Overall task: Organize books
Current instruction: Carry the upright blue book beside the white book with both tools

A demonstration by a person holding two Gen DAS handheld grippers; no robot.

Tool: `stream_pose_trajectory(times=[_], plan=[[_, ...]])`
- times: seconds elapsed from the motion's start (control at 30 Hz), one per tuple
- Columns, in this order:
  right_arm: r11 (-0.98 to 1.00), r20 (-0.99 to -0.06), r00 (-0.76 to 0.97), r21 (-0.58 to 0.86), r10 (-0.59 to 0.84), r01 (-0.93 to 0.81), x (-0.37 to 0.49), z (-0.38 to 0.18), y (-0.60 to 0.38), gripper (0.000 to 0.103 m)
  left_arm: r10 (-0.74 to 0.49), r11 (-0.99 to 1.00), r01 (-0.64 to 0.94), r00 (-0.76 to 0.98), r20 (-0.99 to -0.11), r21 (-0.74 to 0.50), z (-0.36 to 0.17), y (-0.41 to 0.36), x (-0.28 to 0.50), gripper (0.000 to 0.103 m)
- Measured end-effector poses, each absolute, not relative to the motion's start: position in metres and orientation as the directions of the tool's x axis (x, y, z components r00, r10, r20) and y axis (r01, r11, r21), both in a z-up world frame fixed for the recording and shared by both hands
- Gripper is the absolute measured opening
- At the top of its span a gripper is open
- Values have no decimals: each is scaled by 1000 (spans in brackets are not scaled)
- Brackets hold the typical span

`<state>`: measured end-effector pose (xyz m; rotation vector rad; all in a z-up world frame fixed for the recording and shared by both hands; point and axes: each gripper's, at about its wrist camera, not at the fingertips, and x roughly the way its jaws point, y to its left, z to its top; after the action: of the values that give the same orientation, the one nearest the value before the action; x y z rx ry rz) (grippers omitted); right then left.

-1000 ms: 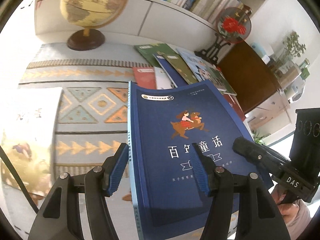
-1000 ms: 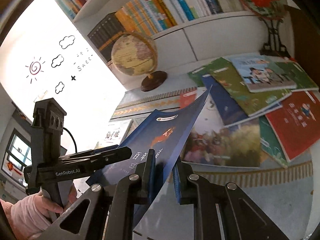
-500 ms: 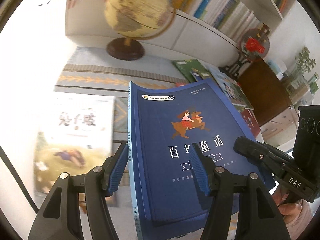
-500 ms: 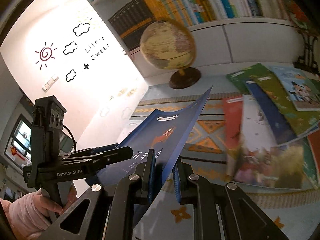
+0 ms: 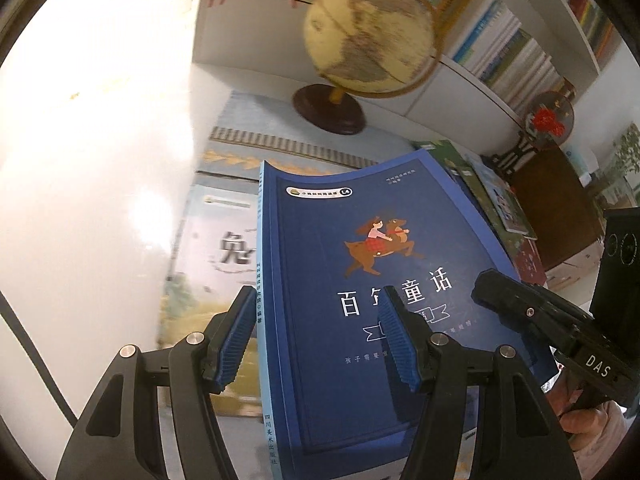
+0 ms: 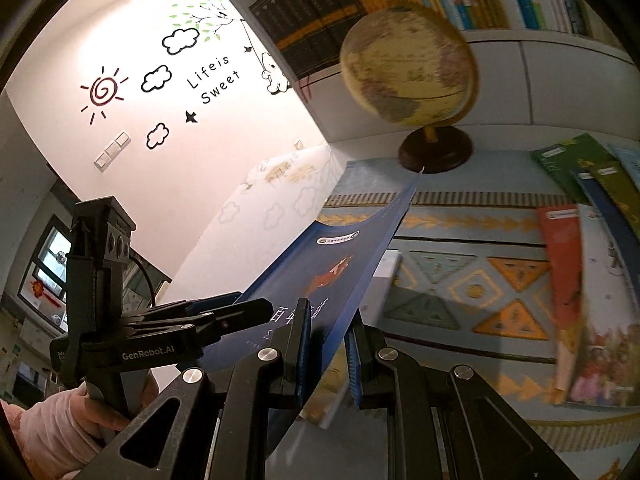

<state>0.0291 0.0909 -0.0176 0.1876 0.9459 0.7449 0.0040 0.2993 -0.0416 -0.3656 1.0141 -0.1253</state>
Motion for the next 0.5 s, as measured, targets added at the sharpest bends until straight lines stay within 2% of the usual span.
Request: stream_pose_trajectory(times=[0.33,0.5], plan=[[742,-689,323,477,649,-472,34,-46,144,16,-272,929,-98,474,-837,-358,-78,347,10,59],[767,-734,287,473,615,-433,33,-75,156,16,-282,928,-110,415,-865,-355,-109,356,14,58]])
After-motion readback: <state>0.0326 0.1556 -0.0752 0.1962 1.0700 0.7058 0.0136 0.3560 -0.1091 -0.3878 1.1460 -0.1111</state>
